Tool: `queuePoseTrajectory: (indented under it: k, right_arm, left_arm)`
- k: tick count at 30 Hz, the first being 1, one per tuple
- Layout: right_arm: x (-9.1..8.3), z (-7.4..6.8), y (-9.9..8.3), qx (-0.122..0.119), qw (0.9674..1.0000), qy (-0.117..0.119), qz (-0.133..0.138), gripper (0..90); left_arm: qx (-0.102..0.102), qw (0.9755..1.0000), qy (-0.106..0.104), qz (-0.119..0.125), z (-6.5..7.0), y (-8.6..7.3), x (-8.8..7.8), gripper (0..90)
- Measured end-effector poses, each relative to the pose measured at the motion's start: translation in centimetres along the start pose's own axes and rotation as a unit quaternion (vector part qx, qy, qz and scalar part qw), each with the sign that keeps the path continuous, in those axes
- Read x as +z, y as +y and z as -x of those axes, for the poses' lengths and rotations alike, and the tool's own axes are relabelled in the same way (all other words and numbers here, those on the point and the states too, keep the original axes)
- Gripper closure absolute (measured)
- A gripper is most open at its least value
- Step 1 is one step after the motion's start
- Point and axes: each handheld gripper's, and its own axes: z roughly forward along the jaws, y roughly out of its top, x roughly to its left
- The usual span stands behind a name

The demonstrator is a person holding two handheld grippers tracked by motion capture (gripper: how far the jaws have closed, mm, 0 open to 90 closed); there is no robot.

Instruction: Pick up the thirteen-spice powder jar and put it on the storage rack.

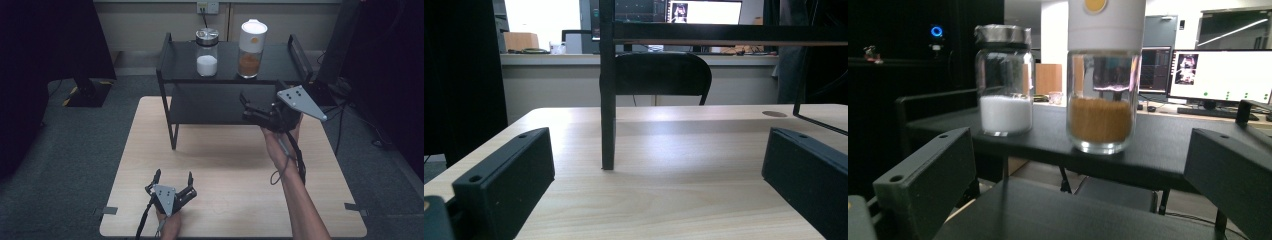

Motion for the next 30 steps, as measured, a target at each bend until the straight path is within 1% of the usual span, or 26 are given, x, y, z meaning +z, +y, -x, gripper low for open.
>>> queuePoseTrajectory:
  k: [2, 4, 5, 7, 11, 15, 16, 18, 19, 22, 30]
  right_arm:
    - [-0.5, 0.0, -0.4, -0.007, 1.0, 0.0, -0.001, 0.0]
    - [-1.0, -0.2, -0.6, -0.007, 1.0, -0.004, -0.002, 0.0]
    - [-1.3, -0.1, -0.9, -0.008, 1.0, -0.002, 0.004, 0.0]
    - [-2.0, -0.3, -1.3, -0.011, 0.9999, -0.006, 0.01, 0.0]
    - [-3.4, -0.4, -2.6, -0.012, 0.9998, -0.013, 0.013, 0.0]
    - [-4.7, 0.0, -4.9, -0.01, 0.9999, -0.012, 0.008, 0.0]
    - [-5.1, 0.0, -5.6, -0.008, 0.9998, -0.017, 0.007, 0.0]
    - [-5.7, 0.3, -6.8, -0.005, 0.9998, -0.018, 0.004, 0.0]
    - [-6.1, 0.2, -7.8, -0.002, 0.9996, -0.026, 0.004, 0.0]
    - [-7.0, 0.3, -10.0, 0.015, 0.9992, -0.037, 0.006, 0.0]
    - [-9.0, -0.3, -13.4, 0.004, 0.9982, -0.059, 0.003, 0.0]
  left_arm:
    - [0.0, 1.0, 0.0, 0.0, 0.0, 0.0, 0.0, 0.0]
    - [0.0, 1.0, 0.0, 0.0, 0.0, 0.0, 0.0, 0.0]
    - [0.0, 1.0, 0.0, 0.0, 0.0, 0.0, 0.0, 0.0]
    - [0.0, 1.0, 0.0, 0.0, 0.0, 0.0, 0.0, 0.0]
    - [0.0, 1.0, 0.002, 0.0, 0.1, 0.0, 0.0, 0.0]
    - [0.0, 1.0, 0.003, 0.0, 0.1, 0.0, 0.0, 0.0]
    - [0.0, 1.0, 0.003, 0.0, 0.1, 0.0, 0.0, 0.0]
    - [0.0, 1.0, 0.003, 0.0, 0.1, 0.0, 0.0, 0.0]
    - [0.0, 1.0, 0.003, 0.0, 0.1, 0.0, 0.0, 0.0]
    - [0.0, 1.0, 0.003, 0.0, 0.1, 0.0, 0.0, 0.0]
    - [0.0, 1.0, 0.003, 0.0, 0.1, 0.0, 0.0, 0.0]
